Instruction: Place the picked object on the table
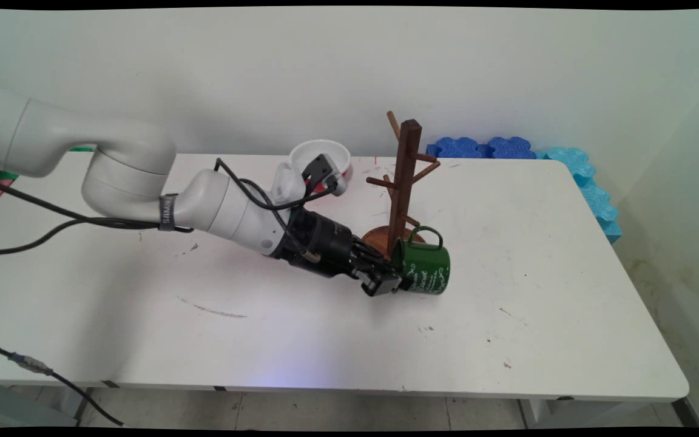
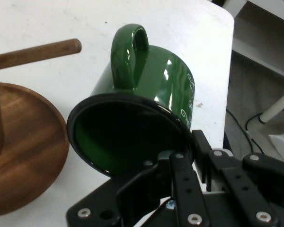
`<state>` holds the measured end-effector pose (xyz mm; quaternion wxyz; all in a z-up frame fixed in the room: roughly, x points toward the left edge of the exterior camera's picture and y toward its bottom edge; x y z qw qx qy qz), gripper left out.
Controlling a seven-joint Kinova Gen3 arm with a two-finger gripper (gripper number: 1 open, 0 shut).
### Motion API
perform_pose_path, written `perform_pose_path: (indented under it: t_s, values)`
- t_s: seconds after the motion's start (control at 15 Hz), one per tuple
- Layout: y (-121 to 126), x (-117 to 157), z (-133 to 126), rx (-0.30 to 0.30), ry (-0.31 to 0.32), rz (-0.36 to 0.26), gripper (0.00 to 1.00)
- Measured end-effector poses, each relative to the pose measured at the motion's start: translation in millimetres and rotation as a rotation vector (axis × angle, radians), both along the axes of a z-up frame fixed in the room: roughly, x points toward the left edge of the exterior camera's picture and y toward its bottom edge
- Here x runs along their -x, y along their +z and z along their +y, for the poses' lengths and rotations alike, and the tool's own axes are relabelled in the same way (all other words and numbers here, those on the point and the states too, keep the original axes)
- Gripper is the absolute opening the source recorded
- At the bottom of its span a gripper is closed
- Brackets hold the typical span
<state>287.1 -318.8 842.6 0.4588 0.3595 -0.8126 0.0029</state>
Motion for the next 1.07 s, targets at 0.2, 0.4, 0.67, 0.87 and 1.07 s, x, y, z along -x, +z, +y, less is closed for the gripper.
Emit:
perform_pose_path:
  t_s: [0.2,0.4,0.67,0.87,1.07]
  values:
    - [4.1,-6.1,5.4,0.012,-0.015,-0.013,0.00]
    - [8.2,-14.1,9.0,0.026,-0.026,-0.029,0.00]
    - [14.4,-26.4,11.7,0.051,-0.038,-0.055,0.00]
    - [18.4,-34.6,12.0,0.071,-0.045,-0.075,0.00]
    - [23.1,-44.9,11.8,0.098,-0.055,-0.102,0.00]
